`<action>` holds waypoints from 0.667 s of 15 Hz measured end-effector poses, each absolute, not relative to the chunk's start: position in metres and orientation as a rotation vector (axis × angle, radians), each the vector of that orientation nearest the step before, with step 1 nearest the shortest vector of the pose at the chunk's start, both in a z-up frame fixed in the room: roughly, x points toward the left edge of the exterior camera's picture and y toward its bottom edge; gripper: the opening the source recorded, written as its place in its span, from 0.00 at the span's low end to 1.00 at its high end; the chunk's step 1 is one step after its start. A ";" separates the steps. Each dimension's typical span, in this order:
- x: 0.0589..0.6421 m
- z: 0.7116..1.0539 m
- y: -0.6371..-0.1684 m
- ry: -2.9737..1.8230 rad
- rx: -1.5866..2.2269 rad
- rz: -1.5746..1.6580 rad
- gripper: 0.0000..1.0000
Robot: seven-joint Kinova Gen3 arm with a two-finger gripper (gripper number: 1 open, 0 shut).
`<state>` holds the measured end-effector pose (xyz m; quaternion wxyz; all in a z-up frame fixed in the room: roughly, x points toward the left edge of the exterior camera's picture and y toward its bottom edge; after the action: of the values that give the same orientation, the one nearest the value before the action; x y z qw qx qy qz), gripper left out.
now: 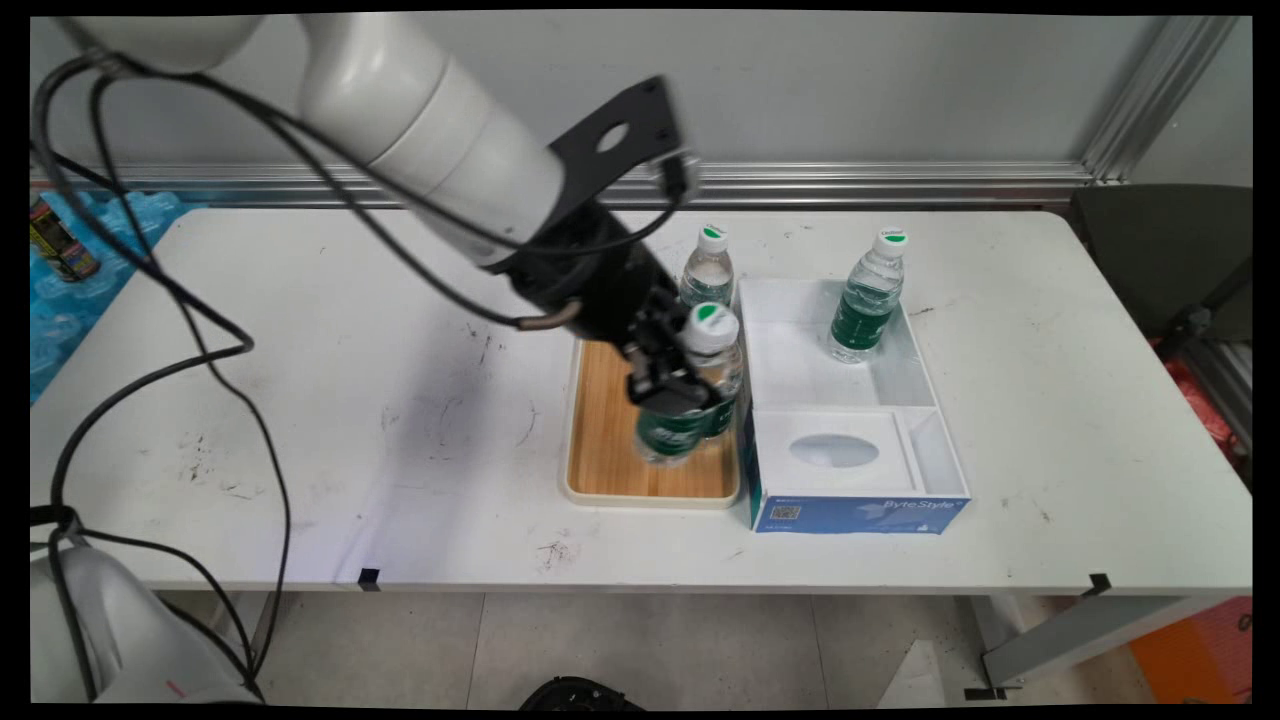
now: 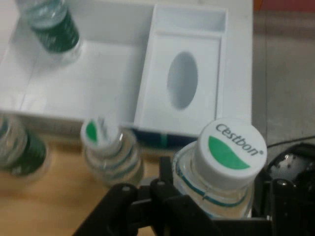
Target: Place the picked object on the tray
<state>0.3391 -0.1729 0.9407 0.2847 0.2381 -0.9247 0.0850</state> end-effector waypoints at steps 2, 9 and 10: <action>0.349 0.934 -0.170 -2.479 0.657 0.233 0.00; 0.385 0.905 -0.176 -2.464 0.742 0.277 0.00; 0.388 0.902 -0.179 -2.458 0.750 0.283 0.00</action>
<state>0.3883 -0.1785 0.9017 0.2747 0.2789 -0.9142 0.1051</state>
